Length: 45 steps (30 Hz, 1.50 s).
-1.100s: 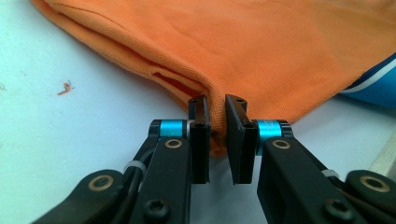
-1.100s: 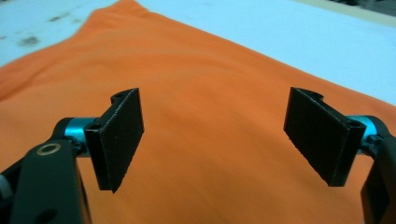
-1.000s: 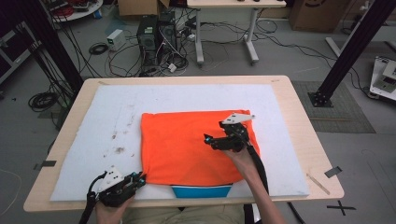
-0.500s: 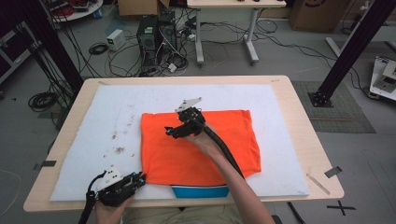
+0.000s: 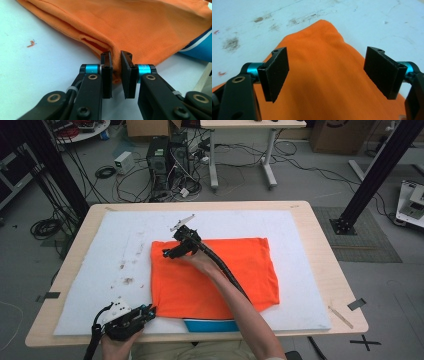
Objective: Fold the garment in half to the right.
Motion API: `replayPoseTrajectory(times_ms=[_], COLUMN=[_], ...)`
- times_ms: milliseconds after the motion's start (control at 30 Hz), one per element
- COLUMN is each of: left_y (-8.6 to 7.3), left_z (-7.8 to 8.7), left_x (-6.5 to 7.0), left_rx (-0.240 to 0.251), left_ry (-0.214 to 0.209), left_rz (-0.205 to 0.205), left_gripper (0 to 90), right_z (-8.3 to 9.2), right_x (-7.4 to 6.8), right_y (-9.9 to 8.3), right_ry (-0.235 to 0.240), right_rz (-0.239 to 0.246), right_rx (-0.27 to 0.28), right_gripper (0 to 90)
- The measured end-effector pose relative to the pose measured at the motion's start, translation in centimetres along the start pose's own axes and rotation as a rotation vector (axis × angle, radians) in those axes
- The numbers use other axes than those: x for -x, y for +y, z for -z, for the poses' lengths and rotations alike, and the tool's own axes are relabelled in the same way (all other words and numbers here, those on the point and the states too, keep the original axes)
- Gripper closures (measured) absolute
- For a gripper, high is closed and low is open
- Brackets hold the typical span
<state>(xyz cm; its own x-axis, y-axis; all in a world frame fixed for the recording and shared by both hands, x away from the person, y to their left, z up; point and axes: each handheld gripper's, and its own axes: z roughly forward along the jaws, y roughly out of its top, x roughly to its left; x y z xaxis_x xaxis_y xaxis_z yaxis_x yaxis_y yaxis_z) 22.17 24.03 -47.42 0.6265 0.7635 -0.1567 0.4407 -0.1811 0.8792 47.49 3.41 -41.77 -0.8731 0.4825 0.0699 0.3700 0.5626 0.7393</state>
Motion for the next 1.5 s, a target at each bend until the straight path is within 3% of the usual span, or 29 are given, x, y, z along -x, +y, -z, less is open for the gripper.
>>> replayPoseTrajectory(times_ms=[100, 233, 533, 933, 1200, 1500], left_y=[0.0, 0.0, 0.0, 0.0, 0.1, 0.1], left_z=[0.0, 0.0, 0.0, 0.0, 0.0, 0.0], left_x=[0.0, 0.0, -0.1, 0.0, -0.1, -0.1], left_rx=[0.002, 0.003, -0.001, -0.002, -0.004, -0.005], left_ry=[-0.003, -0.003, -0.009, -0.003, -0.005, -0.005], left_rz=[0.006, 0.007, 0.012, -0.001, -0.004, -0.005], left_gripper=[80.3, 80.2, 80.2, 80.1, 80.1, 80.1], right_z=[-1.6, -2.9, -4.5, -6.7, -7.5, -7.5], right_x=[0.2, 0.0, -0.2, -0.5, -0.2, -0.3], right_y=[0.2, 0.2, 1.0, 2.2, 2.8, 2.8], right_ry=[0.026, 0.024, 0.017, 0.026, 0.008, -0.019], right_rz=[-0.009, 0.0, 0.002, 0.008, 0.003, 0.01], right_rx=[-0.025, -0.041, -0.031, -0.066, -0.071, -0.078], right_gripper=[21.0, 21.0, 24.8, 24.8, 25.0, 35.6])
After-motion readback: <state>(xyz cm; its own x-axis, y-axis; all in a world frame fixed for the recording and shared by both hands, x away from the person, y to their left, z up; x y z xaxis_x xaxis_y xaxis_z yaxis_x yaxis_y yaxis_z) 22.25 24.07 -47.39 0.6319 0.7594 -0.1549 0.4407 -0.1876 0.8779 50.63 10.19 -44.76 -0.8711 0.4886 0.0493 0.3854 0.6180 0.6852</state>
